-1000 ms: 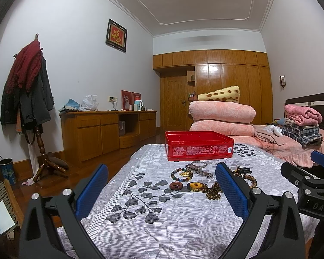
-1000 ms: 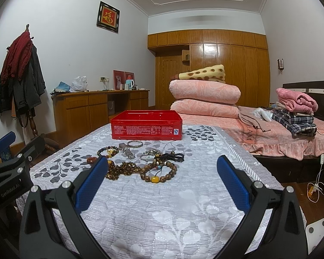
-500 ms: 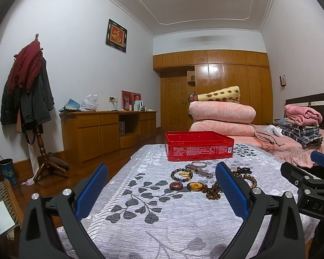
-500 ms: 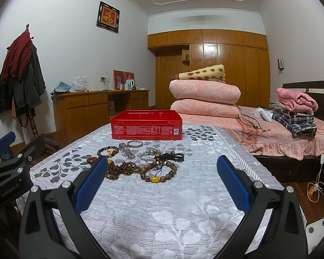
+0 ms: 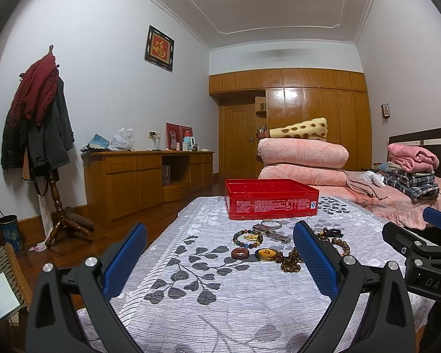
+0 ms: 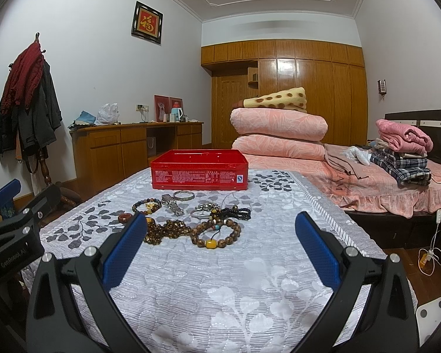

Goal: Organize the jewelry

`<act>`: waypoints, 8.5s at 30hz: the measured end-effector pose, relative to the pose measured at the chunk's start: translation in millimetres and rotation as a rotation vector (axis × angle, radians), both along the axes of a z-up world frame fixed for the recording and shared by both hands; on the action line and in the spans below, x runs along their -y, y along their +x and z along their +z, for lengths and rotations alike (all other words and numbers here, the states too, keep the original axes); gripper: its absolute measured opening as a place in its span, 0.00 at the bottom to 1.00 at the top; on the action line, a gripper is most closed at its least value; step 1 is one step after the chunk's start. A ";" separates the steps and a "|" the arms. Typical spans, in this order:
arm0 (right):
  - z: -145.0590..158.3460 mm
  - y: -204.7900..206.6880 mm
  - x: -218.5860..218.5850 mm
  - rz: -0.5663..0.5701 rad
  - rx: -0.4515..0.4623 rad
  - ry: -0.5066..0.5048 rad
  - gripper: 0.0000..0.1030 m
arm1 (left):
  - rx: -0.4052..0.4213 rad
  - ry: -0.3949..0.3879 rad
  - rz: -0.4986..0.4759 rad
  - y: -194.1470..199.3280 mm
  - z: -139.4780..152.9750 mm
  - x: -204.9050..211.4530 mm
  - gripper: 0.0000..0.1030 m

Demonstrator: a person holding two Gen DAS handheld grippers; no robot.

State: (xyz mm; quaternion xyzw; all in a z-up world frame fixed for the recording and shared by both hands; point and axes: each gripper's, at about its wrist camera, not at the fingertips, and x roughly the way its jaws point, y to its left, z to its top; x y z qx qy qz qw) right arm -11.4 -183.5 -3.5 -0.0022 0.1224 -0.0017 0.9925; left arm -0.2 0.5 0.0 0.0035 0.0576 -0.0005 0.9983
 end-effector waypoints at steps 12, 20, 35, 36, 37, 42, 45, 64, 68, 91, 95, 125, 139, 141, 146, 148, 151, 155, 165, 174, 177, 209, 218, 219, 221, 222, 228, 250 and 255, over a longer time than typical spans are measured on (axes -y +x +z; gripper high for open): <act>-0.7 0.5 -0.4 0.000 -0.002 0.000 0.95 | 0.000 -0.001 0.001 0.1 0.0 -0.2 0.94; -1.1 3.1 -0.5 0.002 -0.012 0.002 0.95 | -0.012 0.000 0.001 -0.4 5.5 -8.6 0.94; -16.8 46.2 9.2 0.035 -0.251 0.035 0.95 | -0.314 -0.056 -0.022 51.6 -15.9 -27.1 0.94; -17.1 50.4 11.1 0.039 -0.268 0.043 0.95 | -0.326 -0.050 -0.027 55.2 -15.5 -26.0 0.94; -17.6 55.2 12.3 0.042 -0.283 0.051 0.95 | -0.335 -0.048 -0.033 57.9 -15.6 -26.4 0.94; -21.8 76.7 13.9 0.048 -0.345 0.047 0.94 | -0.413 -0.030 -0.070 81.0 -16.3 -18.7 0.94; -27.5 89.7 13.7 0.060 -0.396 0.044 0.94 | -0.461 -0.039 -0.084 93.3 -19.4 -16.6 0.92; -30.2 158.0 34.0 0.054 -0.596 0.122 0.67 | -0.665 -0.081 -0.117 168.5 -31.6 -22.1 0.73; -39.4 169.4 34.2 0.061 -0.634 0.129 0.64 | -0.692 -0.089 -0.130 178.2 -36.6 -20.7 0.72; -44.5 182.6 37.5 0.052 -0.658 0.099 0.10 | -0.729 -0.004 -0.167 197.3 -43.1 0.5 0.28; -41.2 173.8 39.6 0.072 -0.665 0.116 0.10 | -0.718 -0.025 -0.166 189.5 -39.8 -1.8 0.28; 52.5 201.4 36.7 0.153 -0.486 0.038 0.10 | -0.560 -0.061 -0.195 221.8 29.0 2.3 0.28; 109.4 317.9 31.7 0.192 -0.370 0.054 0.10 | -0.530 -0.074 -0.219 341.1 74.0 25.0 0.28; 106.2 336.9 30.9 0.197 -0.384 0.066 0.10 | -0.552 -0.084 -0.222 362.2 70.1 26.8 0.28; 89.8 369.5 30.0 0.214 -0.432 0.098 0.10 | -0.626 -0.105 -0.248 398.8 49.7 32.6 0.28; 77.4 383.3 29.8 0.222 -0.465 0.121 0.10 | -0.651 -0.114 -0.257 406.4 41.5 33.7 0.28; 64.6 393.0 29.0 0.217 -0.491 0.124 0.10 | -0.667 -0.099 -0.256 411.6 31.8 39.5 0.29; 50.6 401.3 29.1 0.202 -0.530 0.109 0.16 | -0.698 -0.102 -0.248 415.9 23.2 39.0 0.30; 51.8 381.0 36.2 0.148 -0.506 0.085 0.35 | -0.641 -0.114 -0.209 388.3 43.8 16.8 0.55; 48.4 297.1 45.7 0.077 -0.436 0.060 0.53 | -0.512 -0.063 -0.105 307.1 55.5 -6.4 0.77; 39.9 259.3 48.6 0.059 -0.423 0.087 0.55 | -0.492 -0.048 -0.086 278.3 48.9 -10.6 0.82; -42.5 214.8 18.1 0.087 -0.674 0.142 0.29 | -0.644 -0.018 -0.078 203.6 -28.9 1.6 0.76; -43.7 225.8 20.4 0.091 -0.699 0.137 0.06 | -0.691 -0.057 -0.097 213.8 -33.0 -4.5 0.76; -43.3 224.5 23.1 0.087 -0.699 0.135 0.06 | -0.694 -0.058 -0.097 214.7 -33.0 -4.5 0.76; -43.2 220.7 28.2 0.075 -0.700 0.123 0.06 | -0.706 -0.060 -0.100 217.7 -33.6 -4.8 0.77; -43.0 218.1 32.1 0.077 -0.701 0.129 0.06 | -0.709 -0.060 -0.100 218.6 -33.8 -4.7 0.77; -40.6 205.7 50.3 0.053 -0.713 0.133 0.09 | -0.711 -0.055 -0.101 220.5 -33.9 -2.8 0.77; -43.3 228.9 46.8 -0.007 -0.682 0.108 0.17 | -0.744 -0.079 -0.147 227.5 -37.7 4.2 0.76; -42.2 228.7 42.7 0.024 -0.677 0.108 0.17 | -0.744 -0.074 -0.148 229.7 -37.1 8.0 0.76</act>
